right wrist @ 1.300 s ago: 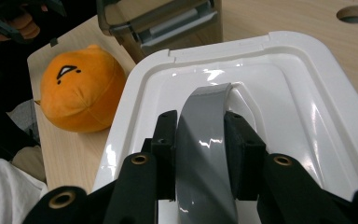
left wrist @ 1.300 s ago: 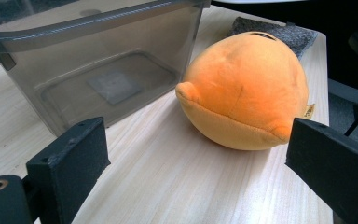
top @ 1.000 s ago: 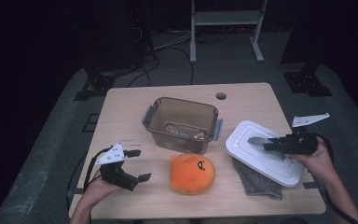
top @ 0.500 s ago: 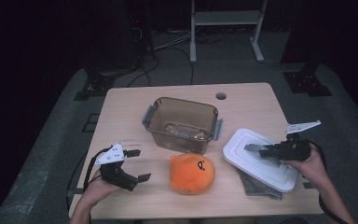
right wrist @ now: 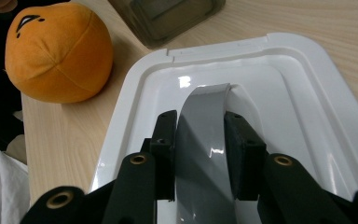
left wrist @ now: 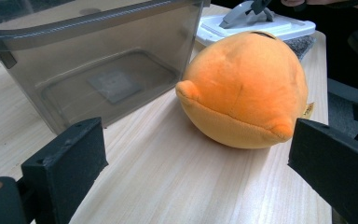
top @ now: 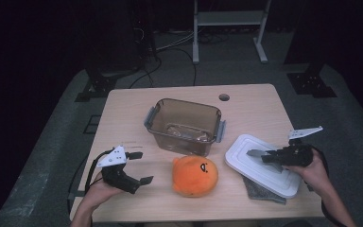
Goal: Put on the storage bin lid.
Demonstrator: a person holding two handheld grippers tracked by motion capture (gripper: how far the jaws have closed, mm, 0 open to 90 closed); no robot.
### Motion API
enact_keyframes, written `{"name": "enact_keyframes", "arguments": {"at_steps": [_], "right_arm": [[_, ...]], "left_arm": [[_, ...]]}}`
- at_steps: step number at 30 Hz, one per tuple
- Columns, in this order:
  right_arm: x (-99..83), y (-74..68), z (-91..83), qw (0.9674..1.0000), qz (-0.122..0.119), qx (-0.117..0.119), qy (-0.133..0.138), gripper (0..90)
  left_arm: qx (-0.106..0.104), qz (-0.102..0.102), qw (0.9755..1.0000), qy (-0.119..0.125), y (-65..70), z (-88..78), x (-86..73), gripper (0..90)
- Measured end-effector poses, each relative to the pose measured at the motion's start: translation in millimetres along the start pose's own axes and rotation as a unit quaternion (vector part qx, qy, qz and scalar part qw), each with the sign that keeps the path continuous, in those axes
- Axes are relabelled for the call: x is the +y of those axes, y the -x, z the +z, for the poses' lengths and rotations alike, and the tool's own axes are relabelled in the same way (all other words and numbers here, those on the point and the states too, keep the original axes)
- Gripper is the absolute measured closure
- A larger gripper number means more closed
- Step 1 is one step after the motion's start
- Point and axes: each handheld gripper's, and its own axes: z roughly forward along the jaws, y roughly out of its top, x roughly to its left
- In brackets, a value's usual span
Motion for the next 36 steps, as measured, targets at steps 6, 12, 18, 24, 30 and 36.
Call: {"name": "enact_keyframes", "arguments": {"at_steps": [6, 12, 18, 24, 30, 36], "right_arm": [[-2.3, 1.1, -0.1, 1.0, 0.006, 0.001, 0.003, 65.8], [-1.6, 1.5, 0.4, 1.0, 0.009, -0.003, 0.002, 60.5], [3.1, 1.1, -6.0, 0.9996, 0.012, -0.006, 0.024, 56.8], [10.0, -3.5, -13.7, 0.9989, 0.009, -0.014, 0.045, 49.8], [20.4, -18.2, -14.4, 0.9985, -0.01, -0.002, 0.053, 46.2], [34.6, -36.8, -11.5, 0.9977, -0.036, 0.015, 0.056, 43.2]], "left_arm": [[0.0, 0.0, 1.0, -0.001, 0.0, 0.3, -0.3, 3.3], [-0.001, 0.0, 1.0, -0.001, -0.1, 0.0, -0.2, 3.3], [-0.002, 0.0, 1.0, -0.001, 0.2, 0.6, -0.3, 3.2], [-0.003, -0.002, 1.0, 0.0, -0.1, 0.5, -0.8, 3.2], [-0.005, -0.001, 1.0, -0.003, 0.2, 1.7, -1.2, 3.1], [-0.002, -0.002, 1.0, -0.001, -0.7, -0.1, -1.4, 3.0]]}}
